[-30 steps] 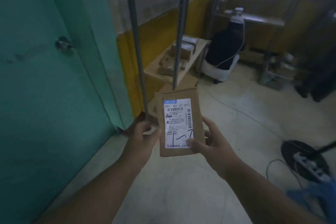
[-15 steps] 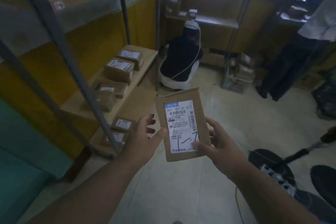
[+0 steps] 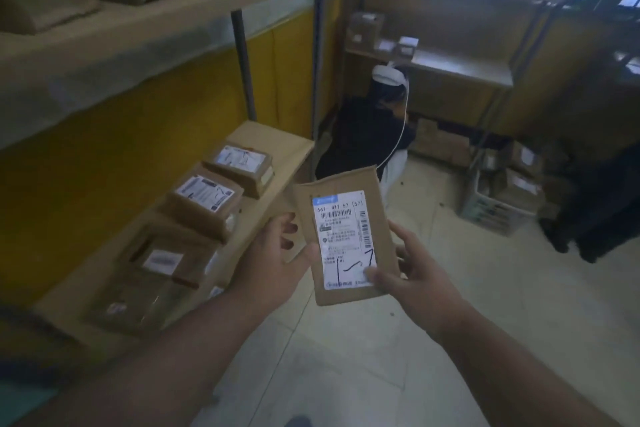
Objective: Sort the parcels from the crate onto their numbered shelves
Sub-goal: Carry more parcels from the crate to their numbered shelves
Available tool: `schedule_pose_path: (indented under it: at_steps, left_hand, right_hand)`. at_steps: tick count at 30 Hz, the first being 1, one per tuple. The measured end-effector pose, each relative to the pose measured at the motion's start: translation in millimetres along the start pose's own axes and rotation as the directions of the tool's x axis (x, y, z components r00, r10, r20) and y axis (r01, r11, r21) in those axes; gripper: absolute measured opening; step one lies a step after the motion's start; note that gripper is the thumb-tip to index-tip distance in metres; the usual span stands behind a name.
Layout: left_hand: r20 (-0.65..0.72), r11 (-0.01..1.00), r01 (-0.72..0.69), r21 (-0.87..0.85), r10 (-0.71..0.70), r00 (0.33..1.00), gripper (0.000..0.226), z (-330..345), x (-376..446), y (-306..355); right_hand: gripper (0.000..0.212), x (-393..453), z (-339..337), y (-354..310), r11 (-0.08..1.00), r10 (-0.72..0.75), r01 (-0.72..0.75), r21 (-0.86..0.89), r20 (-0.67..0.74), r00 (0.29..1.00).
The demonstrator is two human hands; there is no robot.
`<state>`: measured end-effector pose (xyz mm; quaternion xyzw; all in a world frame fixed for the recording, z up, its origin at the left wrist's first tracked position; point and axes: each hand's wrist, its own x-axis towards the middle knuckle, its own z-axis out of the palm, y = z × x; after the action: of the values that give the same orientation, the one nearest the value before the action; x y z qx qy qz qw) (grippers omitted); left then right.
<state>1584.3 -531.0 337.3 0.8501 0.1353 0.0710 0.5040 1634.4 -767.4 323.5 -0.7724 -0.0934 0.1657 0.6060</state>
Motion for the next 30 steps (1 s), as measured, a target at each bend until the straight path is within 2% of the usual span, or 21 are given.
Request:
schedule_pose_path:
  at_steps: [2, 5, 9, 13, 16, 19, 23, 30]
  left_hand:
    - [0.005, 1.000, 0.011, 0.007, -0.011, 1.000, 0.059, 10.4, 41.2, 9.9]
    - [-0.015, 0.998, 0.056, 0.004, -0.056, 0.998, 0.060, 28.2, 96.5, 13.4]
    - [-0.110, 0.984, 0.175, -0.044, -0.178, 0.978, 0.043, 53.2, 162.7, 6.0]
    - [-0.264, 0.952, 0.305, -0.007, -0.296, 0.918, 0.062, 63.8, 211.1, -1.3]
    - [-0.359, 0.918, 0.397, -0.012, -0.375, 0.855, 0.061, 62.6, 239.2, -8.1]
    - [-0.406, 0.902, 0.432, -0.009, -0.398, 0.823, 0.059, 57.7, 264.4, -20.1]
    - [-0.439, 0.882, 0.471, 0.019, -0.416, 0.796, 0.057, 47.8, 299.3, -39.8]
    - [-0.511, 0.824, 0.565, 0.048, -0.466, 0.722, 0.060, 50.3, 329.7, -63.8]
  right_hand:
    - [0.076, 39.2, -17.8, -7.2, 1.000, 0.003, -0.003, -0.005, 0.009, 1.000]
    - [0.075, 102.2, -40.2, -7.4, 1.000, 0.005, -0.005, 0.004, 0.042, 0.999]
    - [0.075, 202.8, -57.9, 1.9, 1.000, -0.011, 0.012, 0.000, 0.173, 0.985]
    - [0.079, 303.6, -60.6, 0.5, 1.000, 0.011, -0.005, -0.018, 0.355, 0.935]
    - [0.082, 362.3, -51.3, -11.1, 0.998, 0.023, 0.007, -0.063, 0.469, 0.883]
    - [0.079, 411.1, -30.9, -22.0, 0.997, 0.049, -0.008, -0.083, 0.509, 0.860]
    - [0.064, 468.3, 4.4, -31.0, 0.982, 0.094, 0.000, -0.188, 0.491, 0.866]
    - [0.068, 556.9, 53.1, -28.8, 0.925, 0.210, -0.002, -0.380, 0.507, 0.836]
